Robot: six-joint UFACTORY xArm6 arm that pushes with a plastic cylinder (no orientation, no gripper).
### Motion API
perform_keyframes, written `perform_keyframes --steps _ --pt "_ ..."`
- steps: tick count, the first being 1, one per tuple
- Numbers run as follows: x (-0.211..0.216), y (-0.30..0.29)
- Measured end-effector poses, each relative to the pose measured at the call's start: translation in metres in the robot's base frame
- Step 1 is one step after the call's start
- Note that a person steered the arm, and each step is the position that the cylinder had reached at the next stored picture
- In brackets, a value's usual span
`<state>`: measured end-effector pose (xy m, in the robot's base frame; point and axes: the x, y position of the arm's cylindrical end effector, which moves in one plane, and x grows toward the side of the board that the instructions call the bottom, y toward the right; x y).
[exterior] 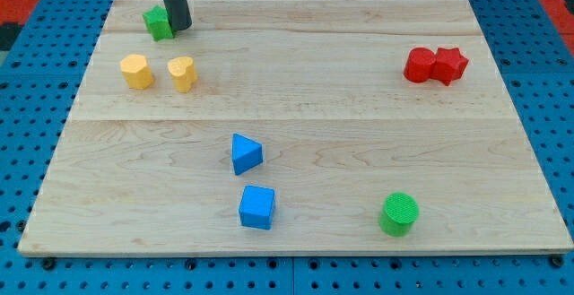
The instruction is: Move the yellow hexagon to the top center
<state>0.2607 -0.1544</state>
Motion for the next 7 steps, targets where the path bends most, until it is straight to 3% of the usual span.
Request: perform_keyframes --steps 2,3,4,5,6,7 --pt "0.01 0.019" --pt "0.094 0.072" --pt "0.187 0.016" --pt "0.155 -0.077" --pt "0.112 -0.105" --pt "0.102 -0.015"
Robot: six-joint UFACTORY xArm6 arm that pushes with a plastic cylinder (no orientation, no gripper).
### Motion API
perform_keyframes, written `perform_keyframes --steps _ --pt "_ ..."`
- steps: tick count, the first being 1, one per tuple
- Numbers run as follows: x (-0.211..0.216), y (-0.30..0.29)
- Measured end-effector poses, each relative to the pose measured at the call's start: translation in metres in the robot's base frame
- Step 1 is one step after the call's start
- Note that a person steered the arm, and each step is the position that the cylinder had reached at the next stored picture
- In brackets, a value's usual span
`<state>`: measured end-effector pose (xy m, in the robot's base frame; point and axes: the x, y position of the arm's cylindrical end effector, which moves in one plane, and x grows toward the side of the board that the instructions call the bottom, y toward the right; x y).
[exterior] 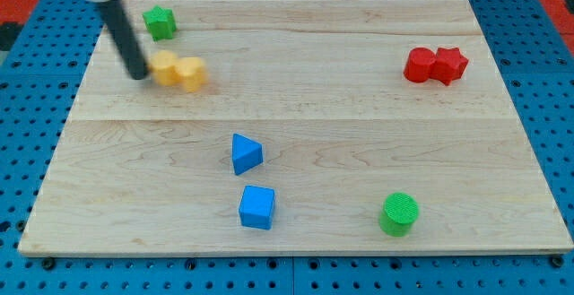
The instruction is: Move the yellow hexagon to the top center
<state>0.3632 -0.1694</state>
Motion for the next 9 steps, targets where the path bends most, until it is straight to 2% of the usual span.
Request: perform_keyframes --steps 1,2,3,4,5,6,7,9 --pt "-0.002 0.068" --pt "-0.04 0.091" --pt "-0.047 0.072" --pt "-0.075 0.081" --pt "-0.078 0.174" --pt "-0.084 0.179" --pt "-0.08 0.18" --pt "-0.032 0.198"
